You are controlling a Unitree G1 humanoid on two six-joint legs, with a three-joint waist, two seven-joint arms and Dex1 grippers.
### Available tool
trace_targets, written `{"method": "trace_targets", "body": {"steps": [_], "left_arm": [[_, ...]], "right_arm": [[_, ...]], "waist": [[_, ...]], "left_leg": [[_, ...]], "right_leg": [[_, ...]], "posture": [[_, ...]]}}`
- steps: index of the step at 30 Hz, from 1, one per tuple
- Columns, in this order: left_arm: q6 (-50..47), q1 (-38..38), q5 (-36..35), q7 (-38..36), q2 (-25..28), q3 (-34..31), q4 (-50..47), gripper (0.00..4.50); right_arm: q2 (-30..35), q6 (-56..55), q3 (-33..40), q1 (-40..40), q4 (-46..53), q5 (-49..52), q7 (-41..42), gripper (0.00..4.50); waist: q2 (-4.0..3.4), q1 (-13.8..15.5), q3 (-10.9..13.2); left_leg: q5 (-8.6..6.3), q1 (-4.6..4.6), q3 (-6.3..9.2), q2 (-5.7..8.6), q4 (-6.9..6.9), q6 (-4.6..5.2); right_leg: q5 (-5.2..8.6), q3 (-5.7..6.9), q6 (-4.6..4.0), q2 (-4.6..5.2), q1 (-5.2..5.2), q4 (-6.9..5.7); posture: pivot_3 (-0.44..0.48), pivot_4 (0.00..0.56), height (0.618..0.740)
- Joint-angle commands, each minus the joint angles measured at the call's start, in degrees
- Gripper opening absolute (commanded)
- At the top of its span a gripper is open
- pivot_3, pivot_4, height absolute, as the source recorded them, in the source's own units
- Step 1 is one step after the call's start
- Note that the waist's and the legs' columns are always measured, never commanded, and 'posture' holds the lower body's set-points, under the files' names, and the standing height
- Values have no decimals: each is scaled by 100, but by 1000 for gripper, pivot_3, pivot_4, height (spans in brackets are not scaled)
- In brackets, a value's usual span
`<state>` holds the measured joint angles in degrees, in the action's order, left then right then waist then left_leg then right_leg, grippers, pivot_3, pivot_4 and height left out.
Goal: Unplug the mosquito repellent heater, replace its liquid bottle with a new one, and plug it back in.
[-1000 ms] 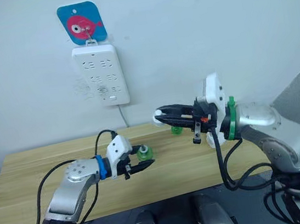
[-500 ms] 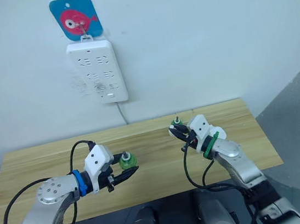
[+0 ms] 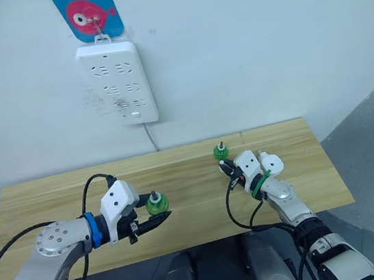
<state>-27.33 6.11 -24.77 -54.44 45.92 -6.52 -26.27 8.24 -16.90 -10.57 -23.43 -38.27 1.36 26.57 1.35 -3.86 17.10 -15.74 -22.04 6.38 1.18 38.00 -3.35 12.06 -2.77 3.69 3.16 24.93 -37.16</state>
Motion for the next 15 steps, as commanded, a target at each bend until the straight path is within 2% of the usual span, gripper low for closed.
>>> {"method": "trace_targets", "body": {"steps": [1,4,7,11,15], "left_arm": [[82,-81,-35,-50,19,11,15,2309],[163,-192,14,-62,-39,116,133,2309],[344,-447,18,-193,-116,323,283,2309],[586,-894,62,-467,-243,717,511,2309],[628,-1391,3,-611,-491,1026,662,2309]], "right_arm": [[-8,-120,134,82,280,124,148,1981],[69,-14,173,159,679,171,256,3092],[585,971,16,590,2482,389,828,4191],[1420,2663,-141,861,4780,1199,1716,4221],[2029,4234,-197,607,6211,2044,2136,4221]], "waist": [[-1,7,1],[-3,6,2],[-5,40,2],[2,50,-2],[16,39,-23]], "left_leg": [[0,0,0,0,0,0],[0,0,0,0,-1,0],[0,-2,2,1,-1,0],[0,-7,4,2,2,-1],[1,-7,6,-2,2,-1]], "right_leg": [[0,0,0,0,0,0],[0,0,0,0,1,0],[0,0,0,1,1,2],[0,2,2,2,0,7],[0,8,2,1,0,7]], "posture": [[-2,349,740],[-21,339,740],[-38,314,740],[-60,280,740],[-78,250,740]]}}
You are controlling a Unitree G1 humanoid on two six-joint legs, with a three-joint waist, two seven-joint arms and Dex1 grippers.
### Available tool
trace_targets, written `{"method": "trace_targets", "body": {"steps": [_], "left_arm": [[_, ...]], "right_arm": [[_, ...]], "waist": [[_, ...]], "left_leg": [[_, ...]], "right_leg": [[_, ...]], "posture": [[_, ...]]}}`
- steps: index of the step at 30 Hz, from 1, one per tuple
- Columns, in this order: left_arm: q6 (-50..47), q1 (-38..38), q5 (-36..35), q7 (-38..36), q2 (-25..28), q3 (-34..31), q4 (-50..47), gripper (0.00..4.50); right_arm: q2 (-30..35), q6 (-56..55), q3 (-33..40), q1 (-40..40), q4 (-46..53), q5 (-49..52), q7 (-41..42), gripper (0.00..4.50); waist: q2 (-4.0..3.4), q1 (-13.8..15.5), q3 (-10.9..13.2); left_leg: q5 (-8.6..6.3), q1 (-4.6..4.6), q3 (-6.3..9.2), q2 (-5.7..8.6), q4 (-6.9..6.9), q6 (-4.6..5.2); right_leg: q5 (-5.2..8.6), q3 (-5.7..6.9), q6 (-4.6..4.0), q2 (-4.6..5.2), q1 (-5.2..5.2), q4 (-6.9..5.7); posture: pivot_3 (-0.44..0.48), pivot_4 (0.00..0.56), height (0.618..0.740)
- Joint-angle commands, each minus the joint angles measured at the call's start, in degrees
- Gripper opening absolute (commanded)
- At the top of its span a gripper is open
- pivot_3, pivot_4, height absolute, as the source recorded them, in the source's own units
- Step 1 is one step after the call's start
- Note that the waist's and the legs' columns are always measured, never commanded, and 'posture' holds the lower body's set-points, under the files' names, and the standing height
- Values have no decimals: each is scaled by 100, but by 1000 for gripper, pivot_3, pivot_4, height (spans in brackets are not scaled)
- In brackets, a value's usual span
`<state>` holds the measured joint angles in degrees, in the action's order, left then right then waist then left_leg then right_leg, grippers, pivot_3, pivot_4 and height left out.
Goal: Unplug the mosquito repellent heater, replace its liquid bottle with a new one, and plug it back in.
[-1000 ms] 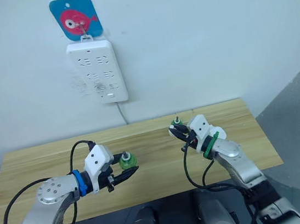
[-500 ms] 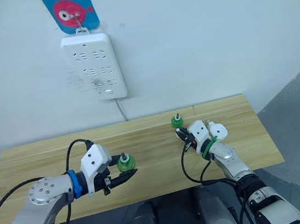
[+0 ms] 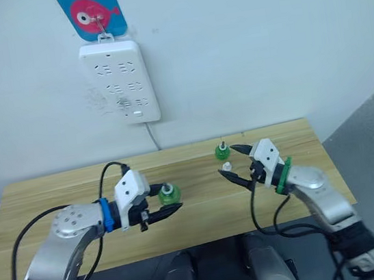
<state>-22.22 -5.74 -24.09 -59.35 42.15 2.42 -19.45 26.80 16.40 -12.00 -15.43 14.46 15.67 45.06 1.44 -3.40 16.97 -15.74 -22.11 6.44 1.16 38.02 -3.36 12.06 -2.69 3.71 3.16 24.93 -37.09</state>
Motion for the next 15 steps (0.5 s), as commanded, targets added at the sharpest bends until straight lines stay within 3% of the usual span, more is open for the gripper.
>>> {"method": "trace_targets", "body": {"steps": [1,5,15], "left_arm": [[152,-333,-57,-158,-181,204,33,2309],[346,-755,23,-346,-384,473,242,2309],[766,-1000,293,-353,-696,698,508,2309]], "right_arm": [[289,1229,-100,-287,1156,788,383,4221],[453,1869,-342,-681,1567,932,439,4221],[107,1956,-566,-1037,1405,695,140,4221]], "waist": [[8,-13,-13],[21,-13,-40],[39,-7,-135]], "left_leg": [[0,0,0,-1,-1,0],[0,-4,0,2,-2,0],[1,-32,1,4,5,-2]], "right_leg": [[0,1,0,-1,0,0],[0,2,0,1,1,4],[-4,3,1,3,21,7]], "posture": [[-83,242,740],[-93,214,740],[-90,187,740]]}}
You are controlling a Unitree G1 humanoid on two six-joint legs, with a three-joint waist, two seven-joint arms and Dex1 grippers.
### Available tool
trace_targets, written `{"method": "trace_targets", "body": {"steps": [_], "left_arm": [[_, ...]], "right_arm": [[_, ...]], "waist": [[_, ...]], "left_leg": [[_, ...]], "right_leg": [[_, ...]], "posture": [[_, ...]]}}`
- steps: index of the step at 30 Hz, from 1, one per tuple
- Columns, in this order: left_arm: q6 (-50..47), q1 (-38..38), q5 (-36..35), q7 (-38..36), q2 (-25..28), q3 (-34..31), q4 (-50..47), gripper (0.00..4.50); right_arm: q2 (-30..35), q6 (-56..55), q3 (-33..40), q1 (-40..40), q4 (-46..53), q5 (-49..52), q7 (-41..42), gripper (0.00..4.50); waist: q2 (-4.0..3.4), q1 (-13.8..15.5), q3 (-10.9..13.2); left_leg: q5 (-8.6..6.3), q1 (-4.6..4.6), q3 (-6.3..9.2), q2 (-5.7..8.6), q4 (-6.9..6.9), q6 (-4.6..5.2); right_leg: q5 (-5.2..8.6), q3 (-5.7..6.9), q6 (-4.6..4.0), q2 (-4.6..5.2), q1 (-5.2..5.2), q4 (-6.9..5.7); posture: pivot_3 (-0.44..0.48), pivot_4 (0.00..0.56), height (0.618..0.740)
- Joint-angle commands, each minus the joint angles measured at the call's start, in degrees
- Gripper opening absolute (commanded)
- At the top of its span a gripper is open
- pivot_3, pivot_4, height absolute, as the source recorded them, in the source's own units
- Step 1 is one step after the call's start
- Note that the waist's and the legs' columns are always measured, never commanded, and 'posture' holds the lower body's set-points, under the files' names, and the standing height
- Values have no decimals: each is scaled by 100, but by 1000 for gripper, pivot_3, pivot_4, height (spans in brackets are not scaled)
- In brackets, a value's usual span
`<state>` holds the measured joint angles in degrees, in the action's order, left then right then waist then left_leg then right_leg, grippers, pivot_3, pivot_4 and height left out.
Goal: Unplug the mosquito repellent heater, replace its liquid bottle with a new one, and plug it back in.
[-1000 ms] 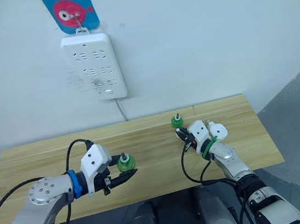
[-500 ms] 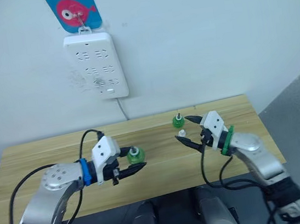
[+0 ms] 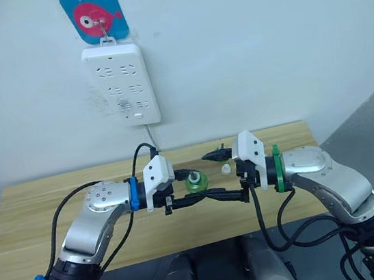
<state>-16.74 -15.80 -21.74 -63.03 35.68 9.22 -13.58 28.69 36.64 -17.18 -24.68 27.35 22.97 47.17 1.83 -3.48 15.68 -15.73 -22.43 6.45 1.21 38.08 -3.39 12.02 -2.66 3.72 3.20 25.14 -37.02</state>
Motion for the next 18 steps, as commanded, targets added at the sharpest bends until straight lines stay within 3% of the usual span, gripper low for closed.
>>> {"method": "trace_targets", "body": {"steps": [1,5,7,16,18], "left_arm": [[266,29,82,27,-67,10,-73,2309],[320,48,120,54,-124,12,-68,2309],[350,44,124,94,-178,-17,-70,2309],[451,58,157,86,-208,-47,-83,2309],[467,64,150,78,-226,-53,-80,2309]], "right_arm": [[-130,-51,-68,-125,124,-28,-79,4221],[-179,-97,-167,-102,96,-104,-66,4221],[-179,-119,-227,-89,67,-150,-40,3858],[-150,-309,-312,-74,-92,-326,7,951],[-151,-375,-311,-76,-104,-371,28,803]], "waist": [[1,2,-7],[0,3,-12],[0,5,-13],[0,9,-37],[-1,9,-54]], "left_leg": [[0,0,0,0,0,0],[0,-1,1,0,0,0],[0,-2,1,1,0,0],[0,-2,1,1,1,0],[0,-2,1,1,1,0]], "right_leg": [[0,0,0,1,0,0],[-1,1,0,1,2,-1],[-1,1,0,1,3,-1],[-1,1,-1,1,4,-4],[-1,1,-1,1,4,-4]], "posture": [[-89,189,740],[-79,190,740],[-75,191,740],[-70,187,740],[-70,187,740]]}}
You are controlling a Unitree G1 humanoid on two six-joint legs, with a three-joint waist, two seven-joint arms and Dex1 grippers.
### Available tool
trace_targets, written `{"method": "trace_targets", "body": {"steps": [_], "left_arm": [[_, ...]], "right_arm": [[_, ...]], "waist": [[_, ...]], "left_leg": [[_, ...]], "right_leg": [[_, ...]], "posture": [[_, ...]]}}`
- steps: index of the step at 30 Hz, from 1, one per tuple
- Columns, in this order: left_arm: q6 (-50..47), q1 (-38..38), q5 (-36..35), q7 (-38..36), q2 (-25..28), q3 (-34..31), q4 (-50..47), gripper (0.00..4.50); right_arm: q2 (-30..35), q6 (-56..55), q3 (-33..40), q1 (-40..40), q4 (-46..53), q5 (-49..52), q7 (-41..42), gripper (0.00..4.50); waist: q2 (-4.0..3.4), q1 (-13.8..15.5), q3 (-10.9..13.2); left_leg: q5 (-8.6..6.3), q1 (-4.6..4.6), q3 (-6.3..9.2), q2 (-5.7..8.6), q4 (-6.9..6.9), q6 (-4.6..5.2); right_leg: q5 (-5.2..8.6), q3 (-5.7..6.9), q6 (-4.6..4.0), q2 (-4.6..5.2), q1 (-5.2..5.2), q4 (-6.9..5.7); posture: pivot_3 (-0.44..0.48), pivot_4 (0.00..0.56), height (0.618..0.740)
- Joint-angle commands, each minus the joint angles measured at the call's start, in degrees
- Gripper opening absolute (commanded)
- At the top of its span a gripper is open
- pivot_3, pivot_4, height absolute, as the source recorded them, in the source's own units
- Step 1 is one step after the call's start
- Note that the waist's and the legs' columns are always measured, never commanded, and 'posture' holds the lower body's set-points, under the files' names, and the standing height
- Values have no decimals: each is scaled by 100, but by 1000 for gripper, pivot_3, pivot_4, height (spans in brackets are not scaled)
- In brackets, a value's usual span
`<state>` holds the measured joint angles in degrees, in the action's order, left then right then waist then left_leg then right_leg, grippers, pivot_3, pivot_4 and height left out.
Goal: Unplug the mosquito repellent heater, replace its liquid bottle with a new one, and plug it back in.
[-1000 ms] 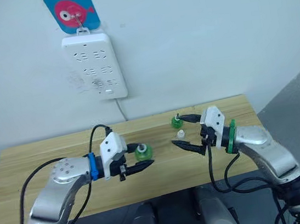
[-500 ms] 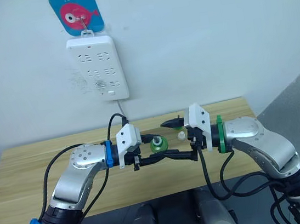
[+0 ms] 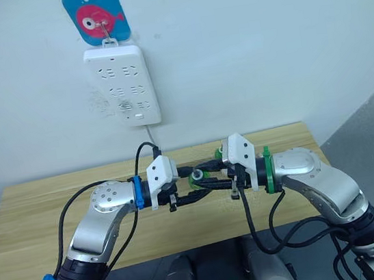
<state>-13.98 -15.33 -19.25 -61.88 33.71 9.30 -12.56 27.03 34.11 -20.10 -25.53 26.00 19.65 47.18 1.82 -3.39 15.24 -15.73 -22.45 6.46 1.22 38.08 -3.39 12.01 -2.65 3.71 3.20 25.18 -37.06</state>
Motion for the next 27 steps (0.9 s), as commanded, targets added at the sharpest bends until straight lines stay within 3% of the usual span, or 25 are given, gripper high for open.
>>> {"method": "trace_targets", "body": {"steps": [1,8,13,15,19,23,27], "left_arm": [[191,18,-102,-41,-37,-58,-179,2309],[89,-6,-203,8,-112,-98,-126,2309],[-189,145,-221,280,-81,-347,287,3778],[-609,226,-522,333,-106,-441,153,3815],[-1883,290,-1582,920,-469,-868,-313,3815],[-3330,254,-3230,1836,-943,-1492,-676,3815],[-4083,241,-4584,2753,-1281,-1907,-924,3815]], "right_arm": [[12,-153,-12,12,27,-57,40,803],[-58,-139,121,15,31,27,36,803],[-184,310,822,-37,164,747,-43,803],[-350,761,1240,-62,195,1291,-253,803],[-799,1609,2127,-88,102,2367,-962,803],[-1378,2332,3023,-83,-132,3657,-2025,803],[-1692,2646,3600,-135,-406,4880,-3053,803]], "waist": [[1,0,-17],[0,-1,-79],[1,1,-118],[-3,-1,-133],[-3,12,-161],[-3,13,-209],[-8,12,-221]], "left_leg": [[0,0,0,0,0,0],[0,1,0,0,0,0],[0,1,0,1,-1,0],[0,1,1,0,-1,1],[-1,-1,4,0,0,1],[-1,0,9,0,1,1],[0,2,9,0,2,1]], "right_leg": [[0,0,0,0,0,0],[0,0,0,0,-1,0],[0,-1,0,0,-1,0],[0,0,0,0,-1,0],[0,0,0,0,-1,-1],[0,2,0,0,-2,-6],[0,1,-1,0,-3,-8]], "posture": [[-72,183,740],[-73,176,740],[-71,170,740],[-71,169,740],[-71,170,740],[-74,170,740],[-73,172,740]]}}
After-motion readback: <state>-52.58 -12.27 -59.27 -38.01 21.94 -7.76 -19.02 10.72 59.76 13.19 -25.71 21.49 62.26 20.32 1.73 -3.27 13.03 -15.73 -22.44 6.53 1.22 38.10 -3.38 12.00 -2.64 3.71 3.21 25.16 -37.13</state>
